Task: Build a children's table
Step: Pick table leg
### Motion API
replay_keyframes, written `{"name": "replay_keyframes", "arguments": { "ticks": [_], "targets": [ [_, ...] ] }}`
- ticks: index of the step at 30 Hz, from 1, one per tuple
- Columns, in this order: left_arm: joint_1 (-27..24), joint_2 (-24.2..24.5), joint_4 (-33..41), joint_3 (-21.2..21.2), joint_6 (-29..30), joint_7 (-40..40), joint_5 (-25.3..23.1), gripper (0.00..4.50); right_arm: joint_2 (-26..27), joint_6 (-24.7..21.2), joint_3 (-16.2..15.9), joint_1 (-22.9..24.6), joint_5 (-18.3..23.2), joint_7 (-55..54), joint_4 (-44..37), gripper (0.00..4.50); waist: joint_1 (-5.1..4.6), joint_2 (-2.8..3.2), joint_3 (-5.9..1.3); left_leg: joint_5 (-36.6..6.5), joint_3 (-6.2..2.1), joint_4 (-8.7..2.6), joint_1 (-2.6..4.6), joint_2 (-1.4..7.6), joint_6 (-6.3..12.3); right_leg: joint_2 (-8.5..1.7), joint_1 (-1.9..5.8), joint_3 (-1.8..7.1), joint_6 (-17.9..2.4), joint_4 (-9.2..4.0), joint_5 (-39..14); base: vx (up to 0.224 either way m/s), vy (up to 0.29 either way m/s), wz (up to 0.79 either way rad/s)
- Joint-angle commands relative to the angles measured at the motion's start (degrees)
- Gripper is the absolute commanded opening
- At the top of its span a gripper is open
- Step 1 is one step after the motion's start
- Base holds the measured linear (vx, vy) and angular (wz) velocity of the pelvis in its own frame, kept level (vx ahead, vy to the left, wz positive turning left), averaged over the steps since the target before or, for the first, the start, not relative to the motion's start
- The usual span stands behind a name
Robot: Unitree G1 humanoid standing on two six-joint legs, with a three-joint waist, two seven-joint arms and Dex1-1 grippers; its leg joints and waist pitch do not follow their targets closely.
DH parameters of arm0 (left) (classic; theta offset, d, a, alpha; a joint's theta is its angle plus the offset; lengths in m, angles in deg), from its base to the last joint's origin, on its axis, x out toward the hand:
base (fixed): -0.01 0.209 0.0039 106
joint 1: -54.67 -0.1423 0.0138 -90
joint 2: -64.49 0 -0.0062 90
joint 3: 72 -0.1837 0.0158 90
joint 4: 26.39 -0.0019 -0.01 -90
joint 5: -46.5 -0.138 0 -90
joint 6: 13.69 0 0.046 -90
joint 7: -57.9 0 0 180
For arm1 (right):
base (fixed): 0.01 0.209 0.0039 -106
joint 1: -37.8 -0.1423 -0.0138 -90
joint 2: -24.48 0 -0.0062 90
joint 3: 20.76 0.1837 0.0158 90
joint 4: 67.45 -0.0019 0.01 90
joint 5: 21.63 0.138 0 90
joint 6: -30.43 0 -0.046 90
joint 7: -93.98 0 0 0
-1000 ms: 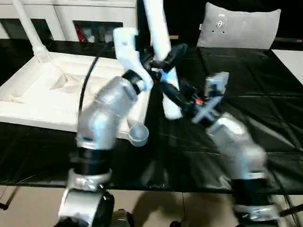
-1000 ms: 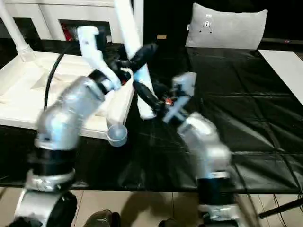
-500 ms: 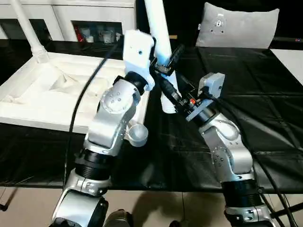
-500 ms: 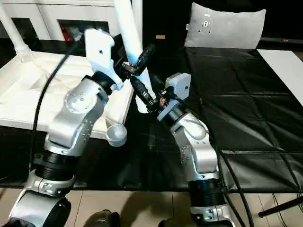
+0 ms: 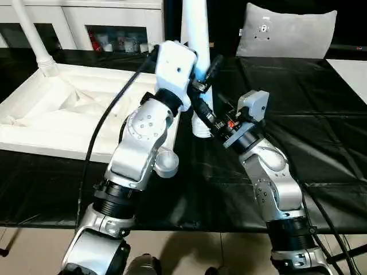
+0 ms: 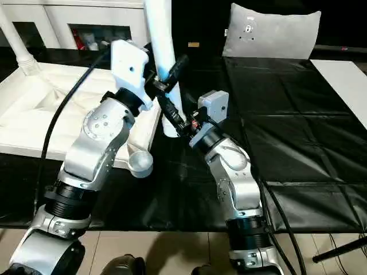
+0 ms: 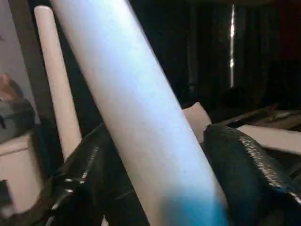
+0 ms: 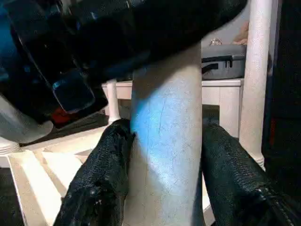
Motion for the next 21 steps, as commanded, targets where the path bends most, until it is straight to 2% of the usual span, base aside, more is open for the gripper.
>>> {"name": "replay_keyframes", "arguments": {
  "ticks": [1,9,11,13,17,19,21],
  "targets": [
    [-0.26,0.13,-1.57,2.80,1.74,1.46,2.05,2.81,-0.68,1.41,-0.65,0.56,0.08,1.37,-1.00,1.86,-0.08,-0.68,-5.51,-7.54,-1.37,-3.87,1.27,3.60,1.36,-6.63,2.76,3.18,-9.47,-4.80,-8.82,0.000,0.000,0.00],
    [-1.04,-2.98,0.10,4.96,5.72,3.25,9.45,2.37,-1.14,1.56,-1.31,0.95,-0.03,1.57,-0.81,1.86,-0.11,-0.75,-5.55,-7.08,-1.26,-3.72,1.22,3.57,1.94,-6.57,2.83,3.14,-10.16,-4.73,-7.96,0.000,0.000,0.00],
    [-1.31,-5.33,1.68,6.96,10.50,4.03,15.68,2.28,-1.37,1.56,-1.35,0.91,-0.17,1.45,-0.75,1.86,-0.14,-0.78,-5.48,-7.49,-1.22,-3.66,1.24,3.48,2.03,-6.59,2.79,3.09,-10.26,-4.94,-9.02,0.000,0.000,0.00],
    [-1.23,-6.65,2.36,8.37,13.29,3.84,19.13,2.24,-1.61,1.63,-1.44,0.88,-0.30,1.45,-0.71,1.86,-0.15,-0.90,-5.45,-7.50,-1.16,-3.55,1.20,3.44,2.09,-6.53,2.80,3.07,-10.56,-4.93,-9.46,0.000,0.000,0.00],
    [-1.13,-7.74,2.84,9.91,16.98,3.18,22.78,1.95,-1.94,1.75,-1.66,0.83,-0.53,1.50,-0.70,1.86,-0.24,-0.92,-5.45,-7.43,-1.16,-3.55,1.27,3.44,2.35,-6.32,2.79,3.03,-9.99,-4.96,-10.05,0.000,0.000,0.00],
    [-1.27,-8.04,3.06,10.98,20.80,3.14,25.88,1.95,-2.18,1.80,-1.83,0.77,-0.69,1.61,-0.63,1.86,-0.29,-0.96,-5.43,-7.67,-1.19,-3.59,1.25,3.43,2.34,-6.33,2.83,3.02,-9.64,-5.07,-10.51,0.000,0.000,0.00],
    [-1.34,-7.98,3.19,11.38,21.67,3.18,26.67,1.94,-2.30,1.75,-1.91,0.74,-0.77,1.68,-0.60,1.86,-0.31,-1.03,-5.49,-7.57,-1.16,-3.52,1.25,3.35,2.29,-6.32,2.85,3.05,-9.45,-5.05,-10.64,0.000,0.000,0.00]
  ]
}}
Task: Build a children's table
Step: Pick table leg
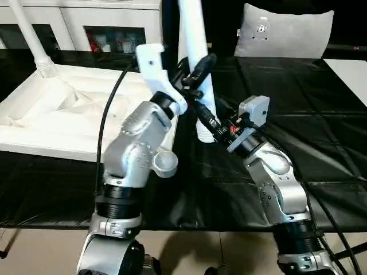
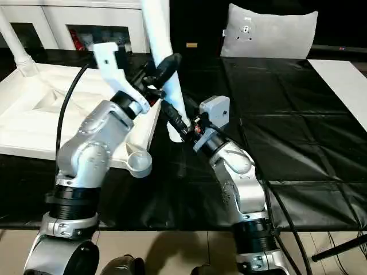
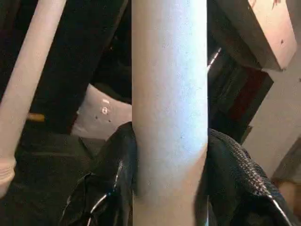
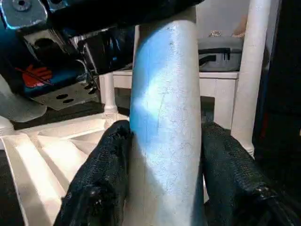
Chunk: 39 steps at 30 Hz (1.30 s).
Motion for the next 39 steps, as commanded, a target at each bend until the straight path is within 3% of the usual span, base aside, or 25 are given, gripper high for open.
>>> {"name": "replay_keyframes", "arguments": {
  "ticks": [1,5,8,11,14,20,21,22,23,24,26,27,30,33,36,39],
  "targets": [
    [-0.47,-0.70,0.58,-0.59,3.65,0.44,2.90,1.94,0.00,1.02,-0.73,-0.79,0.02,1.13,-0.55,1.86,0.02,-0.99,-5.44,-7.40,-1.25,-3.58,1.22,3.37,2.32,-6.24,2.86,3.04,-9.28,-5.05,-10.54,0.000,0.000,0.00],
    [0.08,0.13,0.64,0.22,3.72,-0.13,2.44,1.93,-0.27,1.08,-0.89,-0.97,-0.36,0.64,-0.51,1.86,-0.03,-0.91,-5.44,-7.33,-1.30,-3.62,1.23,3.39,2.36,-6.25,2.84,3.02,-8.83,-5.12,-10.83,0.000,0.000,0.00],
    [0.71,1.54,-0.15,-0.42,1.13,-1.04,-1.59,1.88,-0.68,0.86,-1.40,-1.29,-1.10,0.19,-0.27,1.86,-0.07,-0.94,-5.44,-7.46,-1.34,-3.69,1.24,3.44,2.40,-6.24,2.85,3.05,-8.45,-5.20,-10.94,0.000,0.000,0.00],
    [1.13,2.03,-0.35,-0.33,0.65,-1.45,-2.39,1.86,-0.63,0.09,-1.15,-1.76,-1.25,-0.49,-0.10,1.86,-0.14,-0.85,-5.48,-7.31,-1.31,-3.67,1.28,3.42,2.17,-6.27,2.88,3.06,-8.58,-5.09,-10.43,0.000,0.000,0.00],
    [1.57,2.71,-0.37,0.18,1.35,-1.25,-1.80,1.85,-0.99,-3.07,-0.78,-2.18,0.61,0.85,-0.78,2.56,-0.24,-0.87,-5.49,-7.13,-1.31,-3.63,1.26,3.35,2.18,-6.18,2.97,3.07,-8.72,-5.03,-10.08,0.000,0.000,0.00],
    [2.84,6.62,-2.42,1.55,2.36,1.72,-1.32,1.85,-2.32,-7.93,1.24,-2.22,5.36,2.12,-4.22,2.99,-0.19,-0.74,-5.62,-6.52,-1.35,-3.62,1.45,3.37,2.17,-6.15,2.92,3.04,-8.50,-4.89,-9.03,0.000,0.000,0.00],
    [3.00,7.55,-2.82,1.59,2.50,2.49,-1.52,1.85,-2.37,-10.44,2.43,-2.19,8.18,2.25,-5.35,3.04,-0.23,-0.70,-5.59,-6.24,-1.37,-3.65,1.46,3.34,2.30,-5.98,2.91,3.05,-8.68,-4.78,-8.20,0.000,0.000,0.00],
    [3.56,9.25,-3.91,2.69,3.22,3.44,-0.87,1.85,-3.57,-15.95,5.37,-2.48,13.02,1.80,-7.16,3.25,-0.16,-0.66,-5.64,-5.99,-1.36,-3.64,1.48,3.32,2.55,-6.14,2.99,3.06,-8.91,-4.72,-7.64,0.000,0.000,0.00],
    [3.62,9.51,-3.99,2.82,3.33,3.74,-0.70,1.85,-4.00,-17.16,5.75,-2.52,13.83,2.03,-7.39,3.25,-0.01,-0.58,-5.72,-5.80,-1.39,-3.59,1.66,3.35,2.53,-6.06,2.92,3.05,-8.91,-4.64,-7.53,0.000,0.000,0.00],
    [3.83,10.37,-4.23,3.23,3.73,4.79,-0.09,1.85,-5.59,-21.19,6.92,-2.67,16.43,2.95,-8.07,3.36,0.01,-0.74,-5.65,-5.73,-1.34,-3.60,1.65,3.29,2.39,-5.98,2.96,2.98,-9.04,-4.65,-7.62,0.000,0.000,0.00],
    [4.13,11.35,-4.26,3.78,5.20,6.36,1.57,1.85,-7.71,-23.70,8.33,-3.43,17.09,3.70,-7.26,3.57,0.24,-0.67,-5.67,-5.79,-1.29,-3.54,1.63,3.31,1.78,-6.11,2.97,2.96,-9.10,-4.71,-8.26,0.000,0.000,0.00],
    [4.37,11.74,-4.13,4.31,6.19,7.62,3.25,1.85,-9.48,-24.68,8.61,-3.72,17.08,5.13,-6.93,3.57,0.30,-0.96,-5.67,-5.87,-1.14,-3.51,1.59,3.19,1.36,-6.16,3.05,2.95,-9.24,-4.77,-8.78,0.000,0.000,0.00],
    [5.09,11.67,-4.10,6.19,8.67,9.08,7.59,1.85,-13.10,-29.07,8.27,-3.92,18.82,8.71,-7.19,3.83,0.68,-0.95,-5.69,-5.61,-1.06,-3.36,1.48,3.13,1.36,-6.23,3.06,2.95,-9.68,-4.76,-8.98,0.000,0.000,0.00],
    [5.60,14.05,-3.24,4.73,12.77,15.72,10.72,1.85,-17.51,-33.65,7.70,-4.71,20.96,12.45,-6.88,4.05,1.01,-1.30,-5.77,-5.32,-1.09,-3.32,1.55,3.14,1.70,-6.31,3.10,2.92,-9.29,-4.84,-10.06,0.000,0.000,0.00],
    [6.02,15.55,-2.98,2.82,13.57,19.54,10.51,1.85,-20.32,-36.38,6.72,-5.96,22.72,15.93,-6.92,4.40,1.12,-1.32,-5.68,-5.75,-1.12,-3.33,1.59,3.20,1.69,-6.31,3.03,2.93,-8.67,-5.04,-11.76,0.000,0.000,0.00],
    [6.51,16.24,-2.54,0.76,13.74,22.61,10.29,1.85,-22.23,-38.34,5.33,-7.12,23.31,19.01,-7.30,4.41,1.21,-1.30,-5.71,-5.83,-1.18,-3.39,1.59,3.34,1.26,-6.33,3.02,2.92,-8.48,-4.97,-12.08,0.000,0.000,0.00]
  ]
}}
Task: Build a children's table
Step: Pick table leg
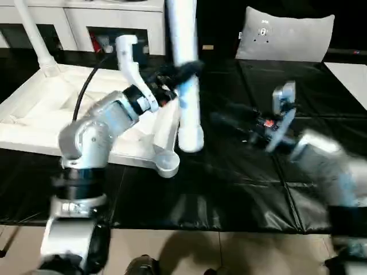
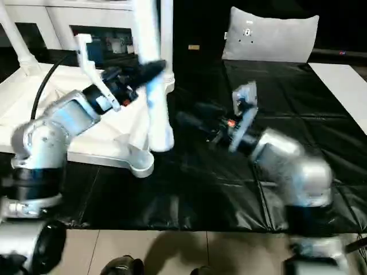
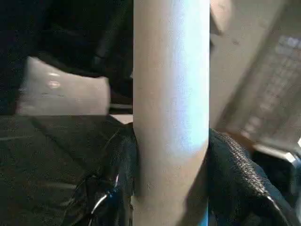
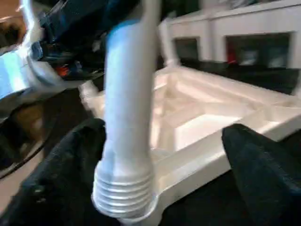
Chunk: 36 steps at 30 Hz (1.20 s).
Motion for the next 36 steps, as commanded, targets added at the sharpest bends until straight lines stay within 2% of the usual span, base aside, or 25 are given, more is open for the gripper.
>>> {"name": "replay_keyframes", "arguments": {
  "ticks": [1,2,3,4,6,12,15,21,22,27,28,30,31,36],
  "targets": [
    [1.29,0.37,1.62,-1.10,0.79,1.74,0.76,1.85,-0.56,-1.29,-0.85,-0.43,1.23,1.65,-0.74,4.41,0.24,-0.63,-5.33,-5.73,-1.20,-3.44,1.46,3.42,1.16,-6.31,2.92,2.94,-8.80,-4.98,-11.37,0.000,0.000,0.00],
    [1.70,0.26,2.44,-1.60,2.11,3.82,2.91,1.85,-1.27,-2.67,-1.33,-1.37,1.82,3.39,-0.74,4.41,0.24,-0.62,-5.33,-5.81,-1.20,-3.41,1.47,3.39,1.20,-6.35,2.95,2.92,-9.03,-4.98,-11.20,0.000,0.000,0.00],
    [1.70,0.26,2.44,-1.60,2.11,3.82,2.91,1.85,-1.27,-2.67,-1.33,-1.37,1.82,3.39,-0.74,4.41,0.28,-0.69,-5.39,-5.70,-1.19,-3.35,1.47,3.29,1.19,-6.35,3.08,2.87,-9.32,-4.90,-11.00,0.000,0.000,0.00],
    [2.14,0.06,3.68,-2.26,3.86,6.85,5.44,1.85,-1.96,-3.74,-2.13,-2.66,2.34,5.32,-0.42,4.41,0.32,-0.86,-5.46,-5.35,-1.19,-3.36,1.48,3.34,1.21,-6.32,3.07,2.80,-10.02,-4.72,-10.35,0.000,0.000,0.00],
    [2.34,-0.02,4.63,-2.87,4.96,8.99,6.90,1.85,-2.71,-4.38,-3.01,-3.46,3.19,7.72,-0.32,4.41,0.42,-0.73,-5.41,-5.46,-1.17,-3.30,1.53,3.44,1.27,-6.39,2.94,2.83,-10.52,-4.75,-10.43,0.000,0.000,0.00],
    [3.54,-1.35,4.49,-1.70,7.71,11.97,11.62,1.85,-3.55,-6.65,-3.38,-4.68,6.12,12.54,-0.28,4.41,0.56,-0.96,-5.27,-6.10,-1.10,-3.24,1.40,3.30,1.35,-6.34,3.09,2.84,-9.61,-5.08,-12.89,0.000,0.000,0.00],
    [4.10,-2.20,3.87,-0.36,9.46,12.17,14.67,1.85,-3.71,-8.24,-3.09,-5.01,7.98,14.52,-0.49,4.41,0.61,-0.93,-5.38,-5.62,-1.10,-3.10,1.41,3.27,1.58,-6.27,3.10,2.73,-10.12,-4.93,-12.03,0.000,0.000,0.00],
    [4.30,-2.73,3.25,0.42,11.11,12.83,17.08,1.84,-3.94,-9.93,-2.77,-5.26,10.70,16.75,-0.96,4.41,0.89,-0.82,-5.43,-5.35,-1.16,-3.16,1.43,3.34,1.59,-6.19,3.05,2.75,-9.57,-5.03,-12.43,0.000,0.000,0.00],
    [4.23,-2.62,3.21,0.08,11.39,13.15,17.07,1.84,-4.12,-10.18,-2.92,-5.34,11.05,17.55,-1.14,4.13,0.99,-0.88,-5.43,-5.45,-1.15,-3.15,1.45,3.35,1.53,-6.25,3.06,2.76,-9.40,-5.05,-12.70,0.000,0.000,0.00],
    [4.11,-2.46,3.39,-0.23,11.55,12.91,16.82,1.84,-4.55,-10.64,-3.60,-5.32,10.90,18.33,-1.32,3.86,1.38,-0.89,-5.42,-5.53,-1.18,-3.22,1.54,3.45,1.16,-6.24,2.98,2.80,-8.63,-5.13,-13.52,0.000,0.000,0.00],
    [4.13,-2.37,3.38,-0.29,11.42,12.74,16.59,1.84,-4.58,-10.62,-3.72,-5.21,10.92,18.44,-1.34,3.62,1.56,-0.78,-5.44,-5.41,-1.21,-3.23,1.57,3.49,1.08,-6.20,2.91,2.80,-8.64,-5.07,-13.27,0.000,0.000,0.00],
    [4.14,-2.35,3.38,-0.29,11.38,12.64,16.55,1.84,-4.58,-10.60,-3.76,-5.17,10.93,18.46,-1.36,3.58,1.69,-0.86,-5.46,-5.59,-1.19,-3.21,1.53,3.47,0.99,-6.28,2.94,2.82,-8.62,-5.05,-13.19,0.000,0.000,0.00],
    [4.12,-2.17,3.37,-0.39,11.22,12.59,16.27,1.84,-4.59,-10.72,-3.82,-5.15,11.02,18.42,-1.36,3.27,1.77,-0.83,-5.46,-5.56,-1.19,-3.22,1.56,3.47,0.93,-6.30,2.91,2.84,-8.52,-5.07,-13.24,0.000,0.000,0.00],
    [3.93,-1.66,3.30,-0.96,10.43,12.72,15.15,1.84,-4.47,-10.81,-4.16,-4.95,10.69,18.33,-1.23,2.99,1.77,-0.88,-5.46,-5.58,-1.23,-3.29,1.55,3.48,0.80,-6.27,2.91,2.80,-8.28,-5.03,-13.38,0.000,0.000,0.00]
  ]
}}
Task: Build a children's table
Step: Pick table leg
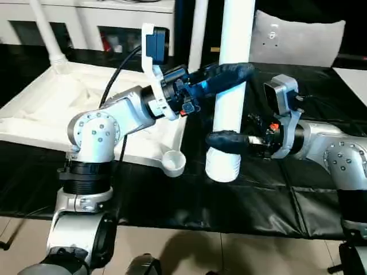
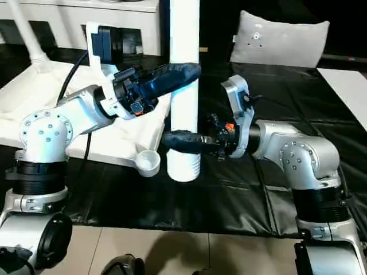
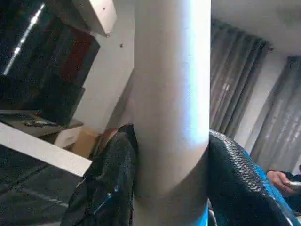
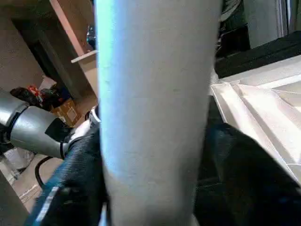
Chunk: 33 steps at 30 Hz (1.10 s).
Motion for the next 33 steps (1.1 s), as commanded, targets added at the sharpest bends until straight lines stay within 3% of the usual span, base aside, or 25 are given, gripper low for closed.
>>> {"name": "replay_keyframes", "arguments": {
  "ticks": [1,8,11,14,16,21,24,27,28,33],
  "targets": [
    [1.33,0.24,0.42,-0.80,-0.31,0.17,-0.45,1.84,-0.61,-0.34,-0.33,-0.47,-0.24,-0.11,-0.50,2.84,-0.01,-0.83,-5.37,-5.57,-1.28,-3.41,1.53,3.50,0.78,-6.20,2.84,2.83,-8.24,-5.08,-13.42,0.000,0.000,0.00],
    [0.97,0.82,0.29,-1.50,-1.52,-0.43,-2.45,1.84,-0.02,0.25,-0.71,-0.48,-1.33,-1.38,0.09,2.19,0.03,-0.69,-5.34,-5.67,-1.29,-3.41,1.51,3.47,0.61,-6.21,2.78,2.88,-7.93,-5.17,-13.77,0.000,0.000,0.00],
    [0.62,1.03,-0.37,-2.99,-4.51,-2.31,-6.98,1.84,0.75,0.98,-0.57,-0.33,-2.06,-2.87,0.31,1.99,-0.02,-0.65,-5.28,-5.99,-1.37,-3.52,1.53,3.56,0.48,-6.24,2.73,2.88,-7.80,-5.25,-13.89,0.000,0.000,0.00],
    [-0.25,0.86,-0.19,-3.28,-5.75,-3.43,-8.52,1.84,1.73,1.42,-0.38,0.38,-2.34,-4.41,-0.06,1.93,-0.01,-0.68,-5.34,-5.95,-1.32,-3.49,1.53,3.50,0.30,-6.29,2.83,2.86,-7.92,-5.14,-13.56,0.000,0.000,0.00],
    [-1.07,1.02,0.44,-3.81,-6.52,-3.55,-9.41,2.54,2.34,1.95,-0.39,0.90,-2.97,-5.62,-0.28,1.91,-0.06,-0.55,-5.36,-5.90,-1.42,-3.57,1.57,3.64,0.11,-6.27,2.72,2.86,-8.12,-5.04,-13.02,0.000,0.000,0.00],
    [-4.33,1.15,2.51,-4.89,-11.17,-4.80,-13.28,2.90,5.09,6.14,-0.27,2.19,-7.41,-12.19,0.33,1.91,-0.23,-0.32,-5.29,-6.28,-1.41,-3.64,1.51,3.65,-0.31,-6.31,2.63,2.89,-8.32,-5.07,-12.44,0.000,0.000,0.00],
    [-6.76,0.64,4.59,-6.46,-17.40,-8.57,-19.41,3.09,6.74,11.07,-2.01,2.20,-13.80,-18.82,1.17,1.91,-0.60,-0.08,-5.20,-7.88,-1.57,-3.96,1.72,3.90,-1.55,-6.30,2.47,2.96,-7.47,-5.21,-13.56,0.000,0.000,0.00],
    [-7.49,-0.27,6.02,-8.07,-19.35,-11.28,-22.21,3.28,7.77,12.26,-2.32,2.21,-15.11,-20.66,1.14,1.91,-0.63,-0.07,-5.14,-8.89,-1.49,-3.94,1.81,3.82,-1.66,-6.38,2.51,3.09,-7.76,-5.32,-13.99,0.000,0.000,0.00],
    [-7.82,-2.32,6.38,-8.18,-21.10,-14.90,-24.15,2.76,8.76,12.77,-2.02,2.08,-15.75,-22.32,1.46,1.91,-0.64,-0.18,-5.18,-8.76,-1.45,-3.94,1.77,3.86,-1.41,-6.36,2.55,3.12,-7.88,-5.28,-13.44,0.000,0.000,0.00],
    [-8.33,-5.43,4.92,-9.50,-27.04,-21.94,-30.48,2.62,10.07,14.29,-2.14,2.12,-17.38,-24.17,2.02,1.91,-0.76,-0.46,-5.08,-9.10,-1.48,-4.02,1.66,3.77,-0.93,-6.38,2.68,3.04,-7.24,-5.42,-13.67,0.000,0.000,0.00]
  ]
}}
